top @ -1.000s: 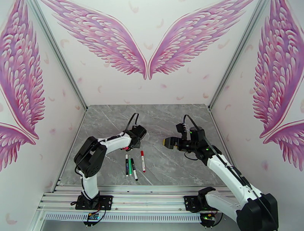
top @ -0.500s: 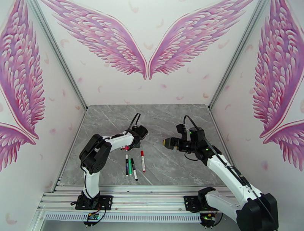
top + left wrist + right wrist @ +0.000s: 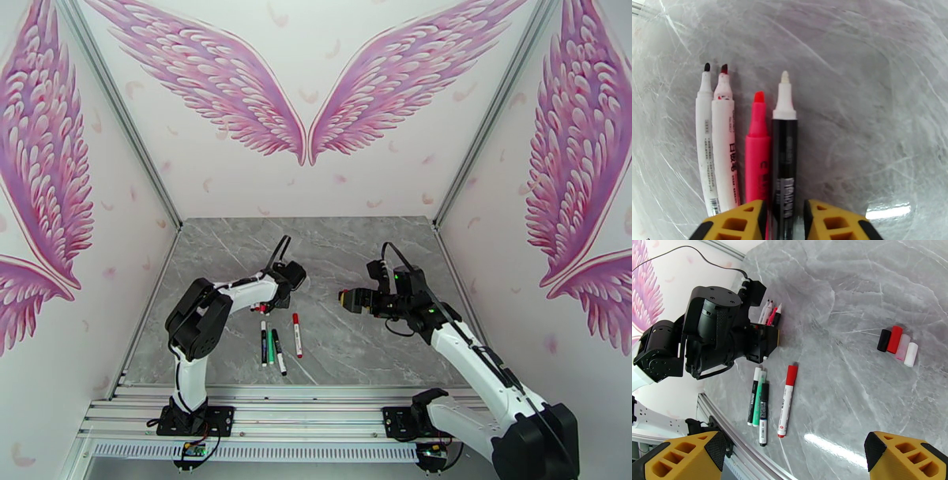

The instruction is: Open the pen caps

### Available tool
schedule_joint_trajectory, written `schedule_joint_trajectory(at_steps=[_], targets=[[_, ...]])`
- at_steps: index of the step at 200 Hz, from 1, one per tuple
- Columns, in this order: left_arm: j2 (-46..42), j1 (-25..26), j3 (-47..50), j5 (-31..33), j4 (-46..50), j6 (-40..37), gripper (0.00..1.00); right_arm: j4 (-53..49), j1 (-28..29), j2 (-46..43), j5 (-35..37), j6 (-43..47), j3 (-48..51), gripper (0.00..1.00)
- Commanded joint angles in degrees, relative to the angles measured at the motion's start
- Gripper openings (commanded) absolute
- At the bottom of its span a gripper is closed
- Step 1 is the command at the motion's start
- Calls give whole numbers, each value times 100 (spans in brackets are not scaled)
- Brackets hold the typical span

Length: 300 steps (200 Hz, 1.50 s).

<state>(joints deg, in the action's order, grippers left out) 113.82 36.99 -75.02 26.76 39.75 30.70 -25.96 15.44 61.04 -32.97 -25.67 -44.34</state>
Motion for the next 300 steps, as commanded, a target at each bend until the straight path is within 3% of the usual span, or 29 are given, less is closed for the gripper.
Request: schedule_joint_trajectory(at_steps=[1,66,105,156,300], targets=[[-427,-19,-27,-28,147,111,33,-82,32,-101,64,93,-135,99],[-2062,10,1368,-879,266,619,36,258,55,-155,-125,-44,160,99],[-2961,44,2327,-1919,182,843,37,232,82,-163,-165,66,155,99],[-3255,242,2956,-3001,-169,817,38,304,132,-85,-236,71,149,99],[-2835,291,3048,-2617,76,1007,34,356,210,83,-241,18,81,99]])
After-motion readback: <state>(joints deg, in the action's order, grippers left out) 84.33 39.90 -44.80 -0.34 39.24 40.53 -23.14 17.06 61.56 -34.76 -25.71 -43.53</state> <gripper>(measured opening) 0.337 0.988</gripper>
